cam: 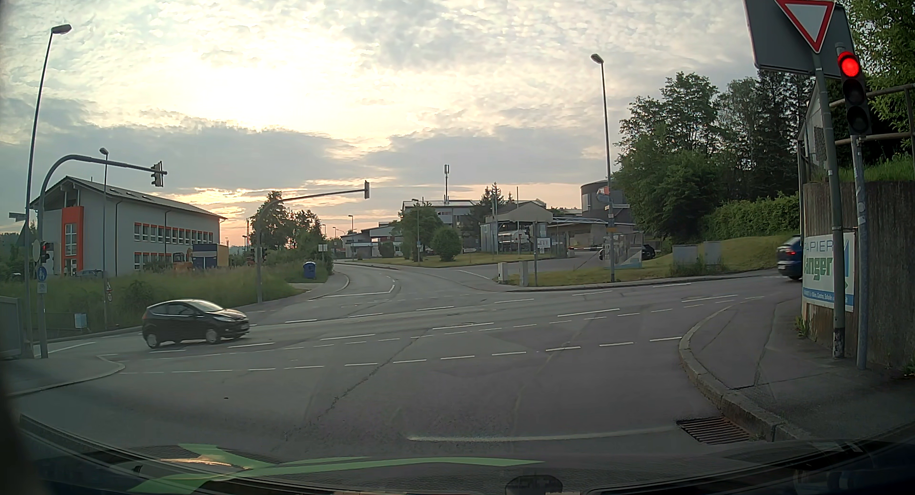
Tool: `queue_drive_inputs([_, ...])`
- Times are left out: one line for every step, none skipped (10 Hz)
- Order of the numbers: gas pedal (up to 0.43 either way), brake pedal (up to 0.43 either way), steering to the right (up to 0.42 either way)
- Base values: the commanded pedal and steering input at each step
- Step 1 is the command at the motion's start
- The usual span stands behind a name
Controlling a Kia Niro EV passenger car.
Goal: Follow the waypoints while adhering to traffic rules and regulations
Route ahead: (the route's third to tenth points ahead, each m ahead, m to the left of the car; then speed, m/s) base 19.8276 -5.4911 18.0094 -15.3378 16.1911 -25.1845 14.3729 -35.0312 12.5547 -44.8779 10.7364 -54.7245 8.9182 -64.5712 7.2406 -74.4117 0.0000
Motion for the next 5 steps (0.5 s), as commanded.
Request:
queue_drive_inputs([0.0, 0.396, 0.004])
queue_drive_inputs([0.0, 0.396, 0.004])
queue_drive_inputs([0.0, 0.396, 0.004])
queue_drive_inputs([0.0, 0.396, 0.004])
queue_drive_inputs([0.0, 0.39, 0.004])
